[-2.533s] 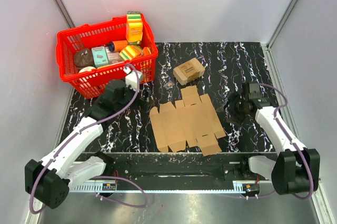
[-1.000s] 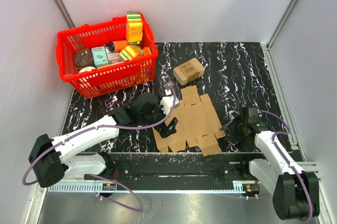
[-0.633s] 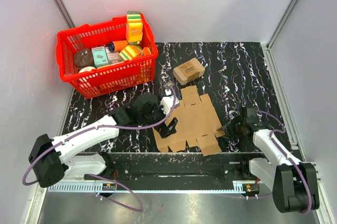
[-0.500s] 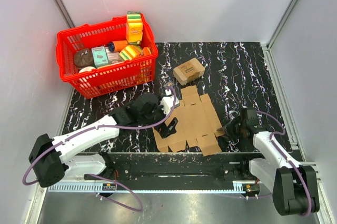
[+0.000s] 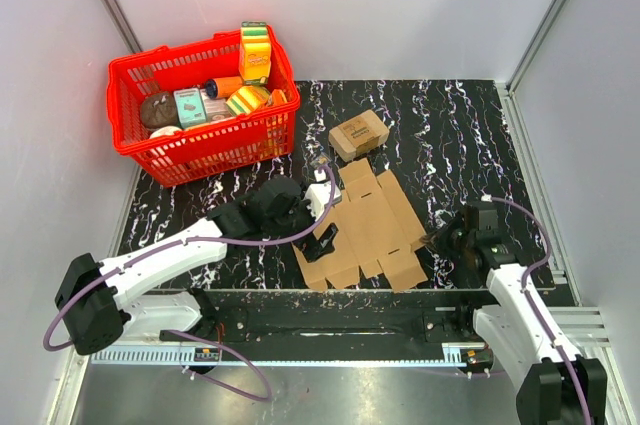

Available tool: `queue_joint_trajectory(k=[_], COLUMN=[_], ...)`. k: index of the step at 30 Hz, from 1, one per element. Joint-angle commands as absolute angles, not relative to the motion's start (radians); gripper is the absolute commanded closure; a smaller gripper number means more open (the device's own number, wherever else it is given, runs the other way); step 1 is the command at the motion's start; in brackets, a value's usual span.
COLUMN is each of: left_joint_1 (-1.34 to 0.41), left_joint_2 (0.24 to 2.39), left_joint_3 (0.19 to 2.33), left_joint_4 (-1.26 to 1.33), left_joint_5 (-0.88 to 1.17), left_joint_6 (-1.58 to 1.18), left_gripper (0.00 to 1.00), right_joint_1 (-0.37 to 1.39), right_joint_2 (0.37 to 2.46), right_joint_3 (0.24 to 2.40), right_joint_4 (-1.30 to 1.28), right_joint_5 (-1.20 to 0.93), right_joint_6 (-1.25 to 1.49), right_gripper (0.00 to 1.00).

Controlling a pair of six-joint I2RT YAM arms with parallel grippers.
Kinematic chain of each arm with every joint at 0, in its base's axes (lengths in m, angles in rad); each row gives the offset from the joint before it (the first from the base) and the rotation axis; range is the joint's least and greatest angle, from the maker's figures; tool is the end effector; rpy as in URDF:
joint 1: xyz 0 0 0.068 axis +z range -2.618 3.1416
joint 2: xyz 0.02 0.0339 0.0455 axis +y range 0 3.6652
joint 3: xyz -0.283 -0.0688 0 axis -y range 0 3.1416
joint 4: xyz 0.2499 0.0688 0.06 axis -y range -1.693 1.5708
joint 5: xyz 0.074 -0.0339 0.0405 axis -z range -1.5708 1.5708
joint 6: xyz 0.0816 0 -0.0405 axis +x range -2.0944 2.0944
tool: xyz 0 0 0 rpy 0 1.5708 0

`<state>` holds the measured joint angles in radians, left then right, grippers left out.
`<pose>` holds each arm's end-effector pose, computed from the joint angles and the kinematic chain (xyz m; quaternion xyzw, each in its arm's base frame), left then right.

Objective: Fold the paper box

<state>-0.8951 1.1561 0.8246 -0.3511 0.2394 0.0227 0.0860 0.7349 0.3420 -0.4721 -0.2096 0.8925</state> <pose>0.1605 -0.2311 0.2512 0.4431 0.7811 -0.2780 0.3411 0.1616 0.0310 0.1459 0.3330 0.8726 0.2482 0.2573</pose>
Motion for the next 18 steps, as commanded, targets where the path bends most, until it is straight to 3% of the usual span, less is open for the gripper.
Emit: queue_joint_trajectory(k=[1,11,18], left_joint_1=[-0.896,-0.773,-0.565], left_joint_2=[1.114,1.152,1.207], left_joint_3=[0.861,0.976,0.988], left_joint_4=[-0.305,-0.235,-0.089], left_joint_5=[0.229,0.256,0.477], left_joint_6=[0.031,0.005,-0.123], left_gripper=[0.01,0.01,0.01], right_joint_1=[0.084,0.084,0.089], right_joint_2=[0.747,0.756,0.738], right_joint_3=[0.422,0.489,0.552], right_joint_4=[-0.494,-0.44,-0.439], right_joint_5=[-0.202,-0.288,-0.354], right_joint_6=[0.764,0.649,0.551], right_gripper=[1.0,1.0,1.0])
